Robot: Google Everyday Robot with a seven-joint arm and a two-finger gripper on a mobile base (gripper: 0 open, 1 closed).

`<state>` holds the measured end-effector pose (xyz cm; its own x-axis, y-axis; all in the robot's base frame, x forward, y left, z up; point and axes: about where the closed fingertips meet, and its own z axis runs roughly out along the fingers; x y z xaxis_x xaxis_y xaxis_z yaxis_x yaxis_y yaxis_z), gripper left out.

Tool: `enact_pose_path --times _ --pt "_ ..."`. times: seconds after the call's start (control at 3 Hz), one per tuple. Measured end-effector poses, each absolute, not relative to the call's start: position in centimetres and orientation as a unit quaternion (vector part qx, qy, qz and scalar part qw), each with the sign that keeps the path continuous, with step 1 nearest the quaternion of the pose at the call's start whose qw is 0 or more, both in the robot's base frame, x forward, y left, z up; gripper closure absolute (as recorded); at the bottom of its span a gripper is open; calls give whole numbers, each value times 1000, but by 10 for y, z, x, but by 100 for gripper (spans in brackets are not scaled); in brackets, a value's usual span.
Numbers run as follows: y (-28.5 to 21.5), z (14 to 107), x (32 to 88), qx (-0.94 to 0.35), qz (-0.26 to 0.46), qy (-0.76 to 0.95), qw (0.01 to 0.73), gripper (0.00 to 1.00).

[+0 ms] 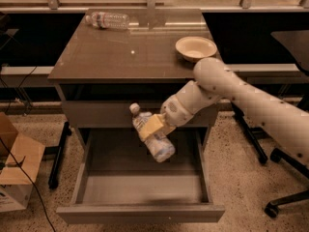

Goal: Pick blue plastic bottle from middle drawer and place on counter

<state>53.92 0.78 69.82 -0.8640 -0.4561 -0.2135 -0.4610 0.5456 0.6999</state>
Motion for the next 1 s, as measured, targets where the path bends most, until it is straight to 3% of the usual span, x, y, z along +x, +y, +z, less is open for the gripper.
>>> enact_pose_path --times 0.33,1.0 --pt "-17 718 530 -289 400 869 42 100" --pt "-18 763 537 -314 347 882 58 100"
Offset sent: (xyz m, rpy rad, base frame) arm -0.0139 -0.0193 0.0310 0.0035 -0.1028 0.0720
